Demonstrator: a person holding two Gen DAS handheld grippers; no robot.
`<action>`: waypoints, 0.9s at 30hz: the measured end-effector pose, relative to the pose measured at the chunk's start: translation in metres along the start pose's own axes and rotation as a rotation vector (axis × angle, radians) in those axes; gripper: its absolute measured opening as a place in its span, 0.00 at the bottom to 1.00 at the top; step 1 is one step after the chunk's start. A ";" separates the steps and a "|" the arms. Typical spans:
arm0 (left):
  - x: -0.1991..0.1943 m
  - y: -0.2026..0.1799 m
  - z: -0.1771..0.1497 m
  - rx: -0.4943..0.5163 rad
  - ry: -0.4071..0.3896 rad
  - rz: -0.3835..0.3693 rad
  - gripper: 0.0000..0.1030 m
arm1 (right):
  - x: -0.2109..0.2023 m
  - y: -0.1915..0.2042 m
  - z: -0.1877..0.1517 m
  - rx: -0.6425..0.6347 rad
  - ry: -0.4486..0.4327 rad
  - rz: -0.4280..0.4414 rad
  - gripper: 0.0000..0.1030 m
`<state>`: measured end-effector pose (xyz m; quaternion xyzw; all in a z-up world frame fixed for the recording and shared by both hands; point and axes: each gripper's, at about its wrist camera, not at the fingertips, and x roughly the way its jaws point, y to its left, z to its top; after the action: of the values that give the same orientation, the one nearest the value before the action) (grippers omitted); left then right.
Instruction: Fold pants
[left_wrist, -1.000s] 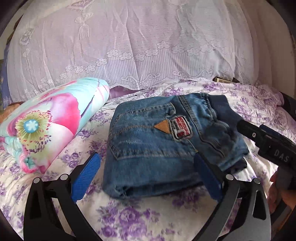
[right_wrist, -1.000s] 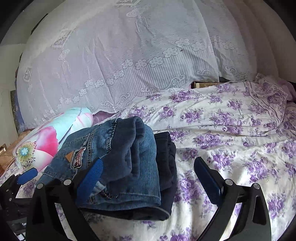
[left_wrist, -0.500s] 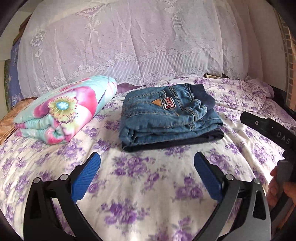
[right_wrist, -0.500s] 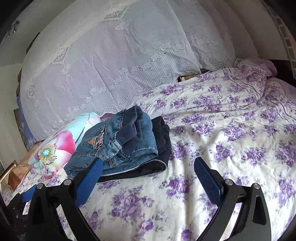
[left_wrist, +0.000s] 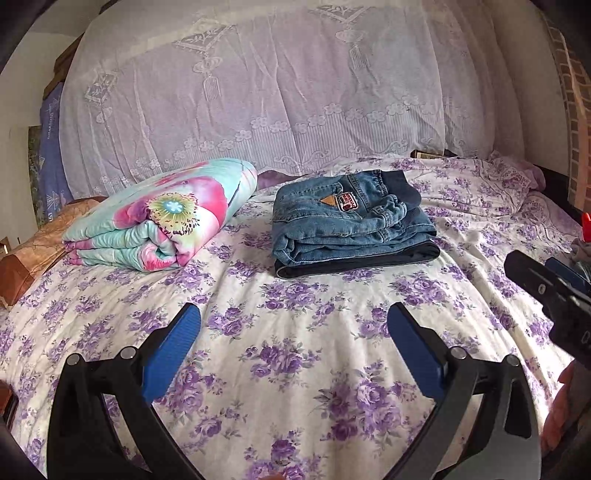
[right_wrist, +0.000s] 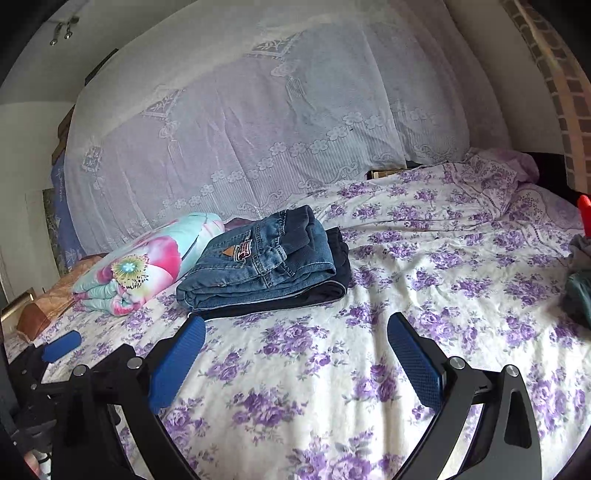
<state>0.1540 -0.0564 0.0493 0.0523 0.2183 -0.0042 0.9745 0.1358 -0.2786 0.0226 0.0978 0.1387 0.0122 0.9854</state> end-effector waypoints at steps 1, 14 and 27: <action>-0.002 0.000 0.001 0.000 -0.008 -0.001 0.95 | -0.009 0.007 -0.001 -0.035 -0.040 -0.029 0.96; 0.012 0.024 0.002 -0.113 0.105 -0.021 0.96 | -0.005 0.011 0.004 -0.033 -0.001 0.083 0.97; -0.016 0.001 0.007 -0.013 -0.054 0.091 0.95 | -0.003 0.024 0.002 -0.071 -0.043 0.016 0.97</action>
<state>0.1429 -0.0563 0.0623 0.0559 0.1893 0.0401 0.9795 0.1341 -0.2557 0.0301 0.0639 0.1161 0.0228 0.9909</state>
